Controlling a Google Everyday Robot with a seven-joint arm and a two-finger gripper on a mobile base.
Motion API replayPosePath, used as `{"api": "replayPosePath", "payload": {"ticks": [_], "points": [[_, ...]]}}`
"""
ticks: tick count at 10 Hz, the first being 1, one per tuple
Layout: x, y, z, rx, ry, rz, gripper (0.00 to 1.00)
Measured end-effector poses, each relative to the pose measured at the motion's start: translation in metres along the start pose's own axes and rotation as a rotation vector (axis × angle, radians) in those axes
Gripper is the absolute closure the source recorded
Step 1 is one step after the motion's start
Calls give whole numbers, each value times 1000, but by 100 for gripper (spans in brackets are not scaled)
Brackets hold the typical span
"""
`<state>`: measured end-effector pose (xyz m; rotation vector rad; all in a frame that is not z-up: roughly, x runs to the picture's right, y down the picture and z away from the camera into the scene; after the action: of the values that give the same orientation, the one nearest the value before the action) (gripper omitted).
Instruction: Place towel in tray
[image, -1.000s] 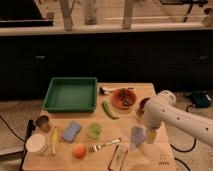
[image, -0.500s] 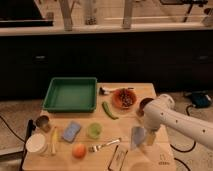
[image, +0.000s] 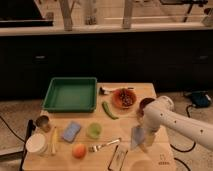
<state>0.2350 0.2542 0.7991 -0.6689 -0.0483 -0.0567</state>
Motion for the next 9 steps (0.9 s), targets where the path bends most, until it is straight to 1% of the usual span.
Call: {"api": "replayPosePath", "payload": {"ticks": [1, 2, 3, 5, 7, 8, 9], "points": [[1, 0, 2, -1, -5, -2, 23], [1, 0, 4, -1, -9, -4, 31], [2, 1, 5, -2, -12, -5, 40], [4, 1, 5, -3, -16, -7, 62], [7, 2, 3, -2, -13, -8, 80], [5, -1, -5, 7, -2, -12, 91], [3, -4, -16, 9, 9, -13, 95]]}}
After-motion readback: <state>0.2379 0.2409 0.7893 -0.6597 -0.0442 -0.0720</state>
